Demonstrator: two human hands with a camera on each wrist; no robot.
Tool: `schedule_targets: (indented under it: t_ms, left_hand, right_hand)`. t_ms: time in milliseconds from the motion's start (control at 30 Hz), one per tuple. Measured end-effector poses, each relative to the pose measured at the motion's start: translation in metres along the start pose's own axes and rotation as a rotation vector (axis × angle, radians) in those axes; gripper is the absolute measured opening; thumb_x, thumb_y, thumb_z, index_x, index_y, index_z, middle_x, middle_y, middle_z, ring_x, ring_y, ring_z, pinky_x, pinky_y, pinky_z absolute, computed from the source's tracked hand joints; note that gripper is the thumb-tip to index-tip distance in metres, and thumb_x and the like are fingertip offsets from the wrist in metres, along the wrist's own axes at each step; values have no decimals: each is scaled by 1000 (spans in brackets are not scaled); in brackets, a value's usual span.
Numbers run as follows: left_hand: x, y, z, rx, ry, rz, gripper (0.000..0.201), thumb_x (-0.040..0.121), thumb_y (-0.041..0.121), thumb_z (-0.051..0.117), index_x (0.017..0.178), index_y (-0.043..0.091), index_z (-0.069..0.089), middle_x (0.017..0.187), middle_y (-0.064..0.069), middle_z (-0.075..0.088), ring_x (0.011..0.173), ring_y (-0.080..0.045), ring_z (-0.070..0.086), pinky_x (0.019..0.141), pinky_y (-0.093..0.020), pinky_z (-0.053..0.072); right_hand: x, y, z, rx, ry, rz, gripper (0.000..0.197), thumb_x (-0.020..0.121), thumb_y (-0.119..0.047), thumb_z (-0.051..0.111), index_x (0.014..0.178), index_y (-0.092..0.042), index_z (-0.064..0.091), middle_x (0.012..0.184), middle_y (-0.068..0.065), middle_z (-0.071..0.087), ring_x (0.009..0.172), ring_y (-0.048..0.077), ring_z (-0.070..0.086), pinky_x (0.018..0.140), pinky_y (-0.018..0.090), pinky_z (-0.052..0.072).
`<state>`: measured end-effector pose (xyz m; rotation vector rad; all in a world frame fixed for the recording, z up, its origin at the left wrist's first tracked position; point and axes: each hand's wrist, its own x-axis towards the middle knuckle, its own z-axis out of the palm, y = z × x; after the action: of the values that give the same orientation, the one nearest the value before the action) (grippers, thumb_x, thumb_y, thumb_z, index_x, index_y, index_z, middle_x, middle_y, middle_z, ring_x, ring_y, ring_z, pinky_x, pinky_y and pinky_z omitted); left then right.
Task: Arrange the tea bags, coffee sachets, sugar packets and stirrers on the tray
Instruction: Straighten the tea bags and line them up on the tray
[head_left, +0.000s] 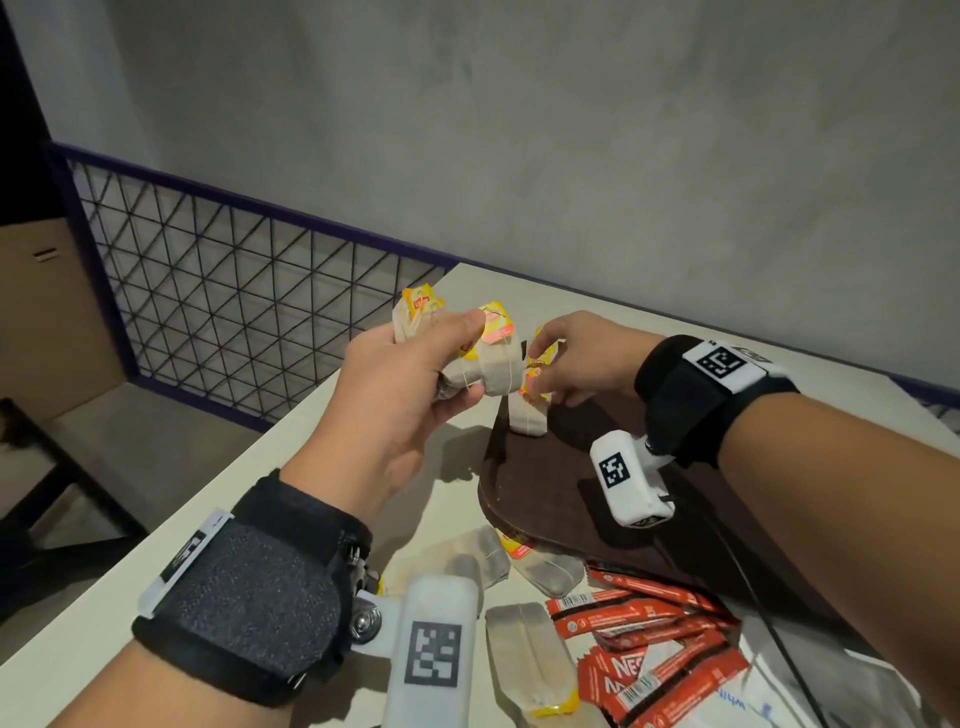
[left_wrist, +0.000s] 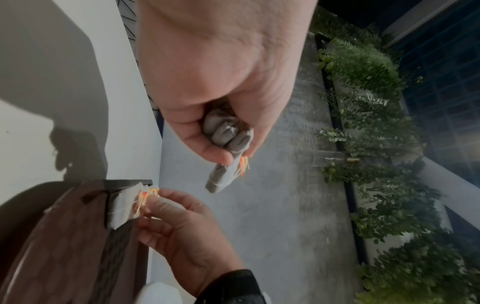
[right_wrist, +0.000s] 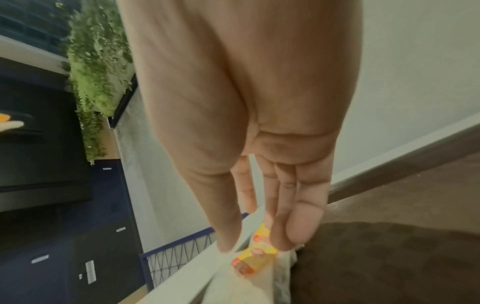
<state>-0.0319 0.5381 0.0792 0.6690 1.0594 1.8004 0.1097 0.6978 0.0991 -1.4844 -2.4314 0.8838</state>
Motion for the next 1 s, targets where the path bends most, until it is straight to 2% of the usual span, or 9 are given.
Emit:
schedule_targets:
  t_ms: [67, 133, 233, 333, 400, 467, 567, 833, 1000]
  left_hand:
    - [0, -1, -1, 16, -21, -11, 15, 87, 17, 80, 97, 9, 72, 75, -1, 75, 61, -10, 68, 51, -21, 54]
    - [1, -1, -1, 30, -37, -17, 15, 88, 18, 80, 98, 10, 72, 74, 0, 75, 61, -9, 68, 52, -22, 55]
    - [1, -2, -1, 50, -52, -21, 16, 88, 18, 80, 99, 10, 73, 76, 0, 74, 62, -9, 67, 52, -22, 55]
    - [0, -4, -1, 90, -82, -34, 13, 88, 18, 79, 98, 11, 75, 82, -3, 75, 67, -11, 68, 53, -22, 54]
    - [-1, -5, -1, 119, -106, -50, 13, 87, 19, 80, 97, 11, 77, 85, -3, 75, 69, -11, 68, 53, -22, 54]
    - [-2, -5, 0, 136, -127, -63, 13, 86, 20, 81, 96, 12, 78, 86, -4, 74, 71, -12, 67, 54, -22, 54]
    - [-5, -3, 1, 149, -169, -70, 12, 86, 20, 81, 95, 13, 77, 86, -3, 73, 72, -11, 67, 54, -22, 54]
    - [0, 2, -5, 43, -29, -22, 17, 88, 20, 80, 98, 13, 69, 79, -1, 74, 70, -13, 74, 53, -22, 56]
    - [1, 2, -7, 17, 15, 1, 18, 89, 21, 80, 97, 11, 68, 81, -4, 73, 69, -13, 73, 54, -23, 56]
  right_hand:
    - [-2, -5, -5, -2, 102, -15, 26, 89, -17, 77, 111, -14, 65, 85, 8, 69, 70, 19, 68, 57, 27, 56]
    - [-11, -12, -12, 160, 149, -33, 19, 91, -9, 70, 109, -11, 69, 85, 8, 69, 69, 18, 66, 57, 28, 53]
    - [-37, -24, -21, 530, -39, -86, 23, 90, 4, 59, 107, -4, 72, 92, 13, 70, 66, 17, 64, 59, 28, 47]
    - [-60, -29, -24, 640, -197, -131, 36, 87, 12, 47, 108, -2, 72, 95, 15, 72, 68, 19, 64, 59, 27, 49]
    - [-68, -29, -24, 648, -232, -145, 33, 87, 10, 48, 106, -2, 72, 95, 16, 71, 68, 19, 64, 58, 26, 50]
    - [-74, -30, -22, 632, -246, -159, 18, 91, 0, 58, 101, -3, 73, 91, 14, 67, 68, 18, 63, 59, 26, 49]
    - [-81, -28, -19, 546, -235, -170, 3, 92, -5, 68, 90, -5, 71, 76, 12, 64, 63, 16, 59, 59, 25, 47]
    - [-86, -6, -17, 537, -70, -32, 5, 90, -4, 71, 89, -5, 65, 66, 8, 63, 55, 12, 58, 55, 25, 43]
    - [-78, 9, 15, 388, -169, 123, 4, 89, -6, 71, 93, -6, 71, 79, 9, 64, 62, 13, 57, 55, 25, 42]
